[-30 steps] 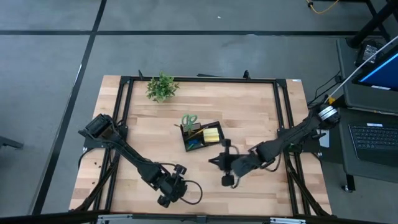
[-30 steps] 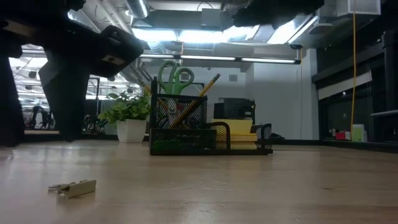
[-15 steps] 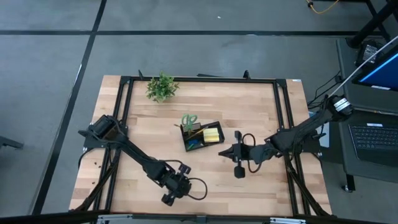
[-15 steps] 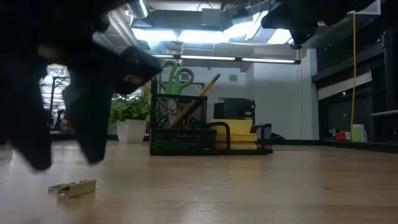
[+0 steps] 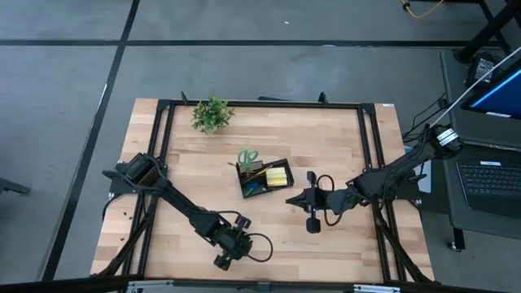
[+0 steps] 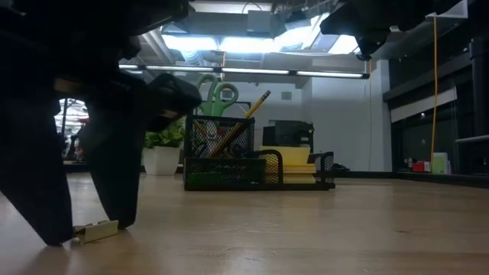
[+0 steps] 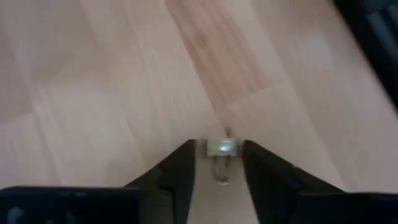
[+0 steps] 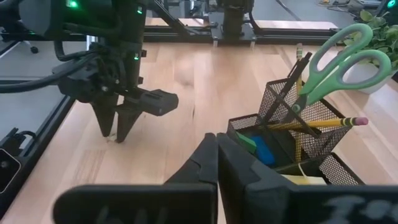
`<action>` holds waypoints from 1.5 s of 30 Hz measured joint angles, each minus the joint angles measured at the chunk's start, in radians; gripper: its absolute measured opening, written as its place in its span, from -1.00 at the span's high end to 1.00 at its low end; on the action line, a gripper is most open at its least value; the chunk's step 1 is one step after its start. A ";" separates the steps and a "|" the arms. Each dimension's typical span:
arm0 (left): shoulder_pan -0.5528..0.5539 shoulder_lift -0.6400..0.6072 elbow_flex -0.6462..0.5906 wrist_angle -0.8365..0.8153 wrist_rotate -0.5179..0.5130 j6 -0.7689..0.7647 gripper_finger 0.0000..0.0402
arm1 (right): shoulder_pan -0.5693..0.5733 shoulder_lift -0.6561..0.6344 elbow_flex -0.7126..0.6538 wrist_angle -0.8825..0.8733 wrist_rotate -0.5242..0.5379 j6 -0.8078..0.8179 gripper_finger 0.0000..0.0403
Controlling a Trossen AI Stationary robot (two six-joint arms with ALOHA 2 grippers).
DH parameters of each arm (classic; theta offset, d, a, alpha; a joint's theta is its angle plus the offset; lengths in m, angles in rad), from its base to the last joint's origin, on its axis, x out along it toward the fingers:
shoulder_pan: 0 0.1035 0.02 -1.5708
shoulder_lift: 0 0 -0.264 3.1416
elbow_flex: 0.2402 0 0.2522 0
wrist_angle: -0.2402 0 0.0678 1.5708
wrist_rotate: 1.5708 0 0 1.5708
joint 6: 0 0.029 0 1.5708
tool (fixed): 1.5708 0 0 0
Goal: Pick and place office supplies into organizer
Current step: Put the top yellow binder clip into the black desk organizer
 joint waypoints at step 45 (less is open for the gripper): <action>-0.008 0.013 -0.003 0.010 -0.025 -0.007 0.71 | 0.001 0.001 0.000 -0.010 0.000 0.002 0.97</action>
